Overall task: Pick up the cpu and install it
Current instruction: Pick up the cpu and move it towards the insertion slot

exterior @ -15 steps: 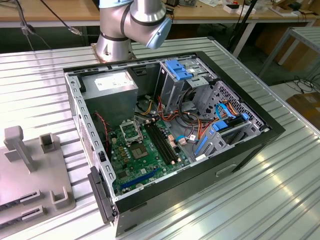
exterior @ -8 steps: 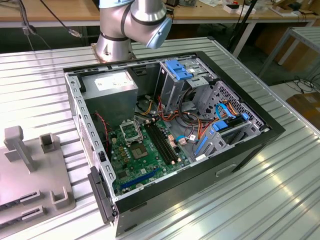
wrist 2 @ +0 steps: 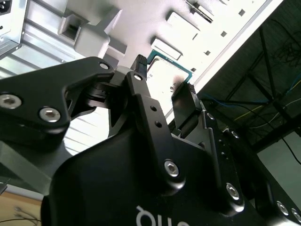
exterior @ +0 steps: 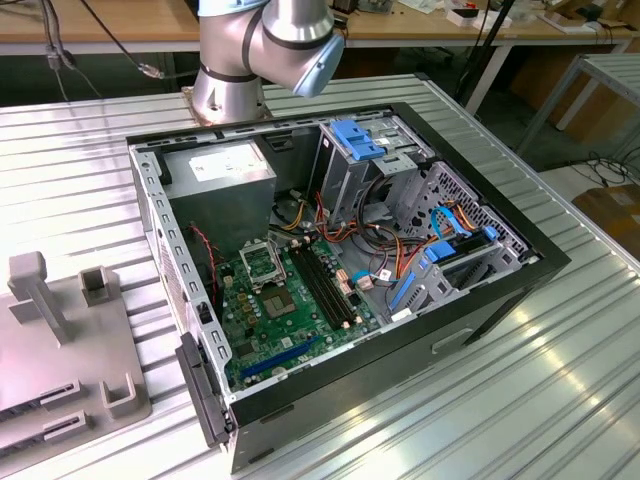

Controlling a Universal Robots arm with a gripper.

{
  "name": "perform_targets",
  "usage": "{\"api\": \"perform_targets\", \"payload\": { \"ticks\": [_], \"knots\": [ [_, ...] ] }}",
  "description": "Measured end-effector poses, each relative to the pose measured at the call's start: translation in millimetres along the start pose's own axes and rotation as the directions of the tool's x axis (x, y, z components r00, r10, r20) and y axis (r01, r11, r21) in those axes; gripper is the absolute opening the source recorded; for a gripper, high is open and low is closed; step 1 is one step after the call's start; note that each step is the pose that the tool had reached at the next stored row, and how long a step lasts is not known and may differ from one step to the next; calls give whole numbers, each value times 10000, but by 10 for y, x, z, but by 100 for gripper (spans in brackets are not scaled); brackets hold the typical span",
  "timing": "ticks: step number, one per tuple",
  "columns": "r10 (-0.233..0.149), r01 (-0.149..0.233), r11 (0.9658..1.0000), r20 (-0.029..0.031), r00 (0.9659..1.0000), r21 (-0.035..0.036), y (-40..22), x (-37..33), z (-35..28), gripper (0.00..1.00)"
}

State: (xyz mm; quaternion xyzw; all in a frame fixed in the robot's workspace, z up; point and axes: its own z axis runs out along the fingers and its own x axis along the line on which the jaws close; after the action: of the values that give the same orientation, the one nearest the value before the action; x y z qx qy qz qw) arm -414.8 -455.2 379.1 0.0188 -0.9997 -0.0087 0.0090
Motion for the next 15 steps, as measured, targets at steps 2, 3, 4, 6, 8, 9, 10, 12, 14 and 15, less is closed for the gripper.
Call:
{"api": "perform_targets", "payload": {
  "ticks": [2,3,4,6,8,9,10,12,14,15],
  "knots": [
    [0,0,10000,1,10000,2,-1,-23,0,47],
    [1,-1,10000,-1,10000,7,-1,-40,-1,47],
    [0,0,10000,0,10000,9,-2,-51,0,47],
    [0,0,10000,-1,10000,13,-3,-74,-1,47],
    [1,-1,10000,-1,10000,16,-4,-102,-2,47],
    [1,-1,10000,-1,10000,17,-5,-126,-2,47],
    [1,-1,10000,-2,10000,18,-5,-135,-3,47],
    [1,-1,10000,-1,10000,20,-6,-164,-3,47],
    [0,0,10000,-1,10000,21,-7,-182,-3,47],
    [0,0,10000,-1,10000,22,-7,-191,-3,47]
  ]
}}
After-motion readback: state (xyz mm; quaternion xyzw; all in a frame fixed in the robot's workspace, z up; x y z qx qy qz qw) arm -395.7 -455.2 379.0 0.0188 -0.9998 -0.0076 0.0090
